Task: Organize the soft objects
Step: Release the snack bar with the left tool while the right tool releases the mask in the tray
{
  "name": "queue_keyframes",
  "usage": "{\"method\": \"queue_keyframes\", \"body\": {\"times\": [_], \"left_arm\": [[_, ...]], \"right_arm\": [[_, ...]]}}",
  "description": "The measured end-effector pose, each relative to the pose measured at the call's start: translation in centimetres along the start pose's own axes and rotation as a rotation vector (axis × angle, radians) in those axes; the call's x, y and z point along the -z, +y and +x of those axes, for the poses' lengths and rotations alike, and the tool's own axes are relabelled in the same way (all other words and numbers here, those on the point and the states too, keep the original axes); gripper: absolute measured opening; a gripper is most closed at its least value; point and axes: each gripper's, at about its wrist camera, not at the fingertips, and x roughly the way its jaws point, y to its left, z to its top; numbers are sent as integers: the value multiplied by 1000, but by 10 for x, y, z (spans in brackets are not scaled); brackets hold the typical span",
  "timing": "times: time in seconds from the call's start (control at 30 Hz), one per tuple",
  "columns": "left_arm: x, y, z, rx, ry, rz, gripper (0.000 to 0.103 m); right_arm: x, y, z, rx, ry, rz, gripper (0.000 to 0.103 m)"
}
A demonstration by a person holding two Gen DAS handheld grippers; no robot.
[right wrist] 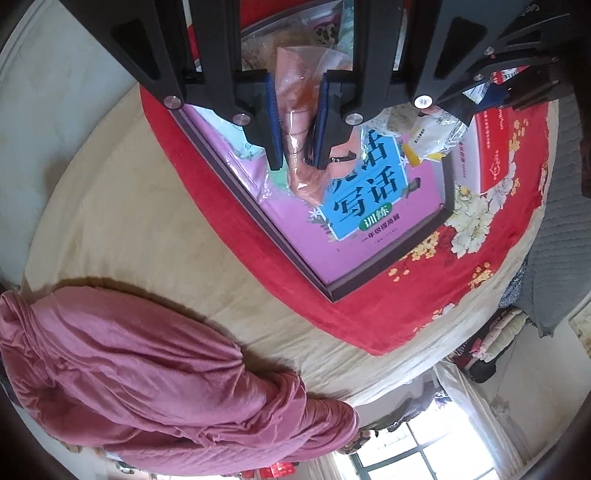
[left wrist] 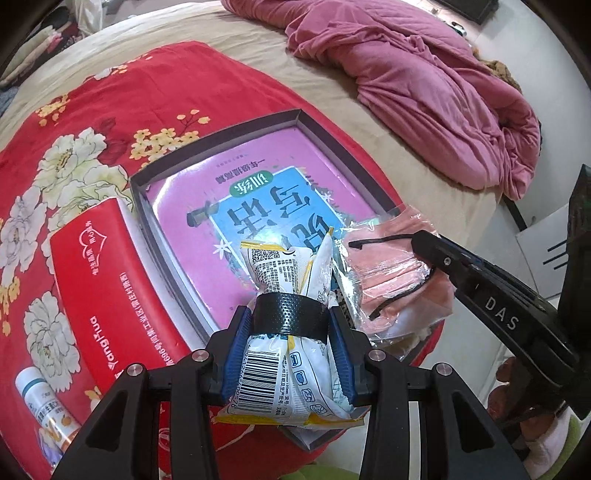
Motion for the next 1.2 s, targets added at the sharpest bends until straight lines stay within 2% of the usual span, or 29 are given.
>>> {"method": "queue_keyframes", "body": {"times": [0.23,0.27,0.33,0.4,0.8,1.2], "left_arm": [[-1,-8,8,2,18,24,44],[-1,-8,10,0,22,26,44],[-1,-10,12,-6,28,30,44],[-1,-10,14,-9,30,30,44],[-4,-10,6,-51,3,48,48],[1,-2,-15,-64,-33,29,61]], "right_arm": [[-1,0,3,29,15,-32,23],[-1,-1,2,29,14,-34,26],[-2,-1,0,27,13,-43,40],[-3,-1,-2,21,7,-50,46],[-5,1,-12,38,-13,-66,48],[-6,4,-19,47,-23,-73,53]]}}
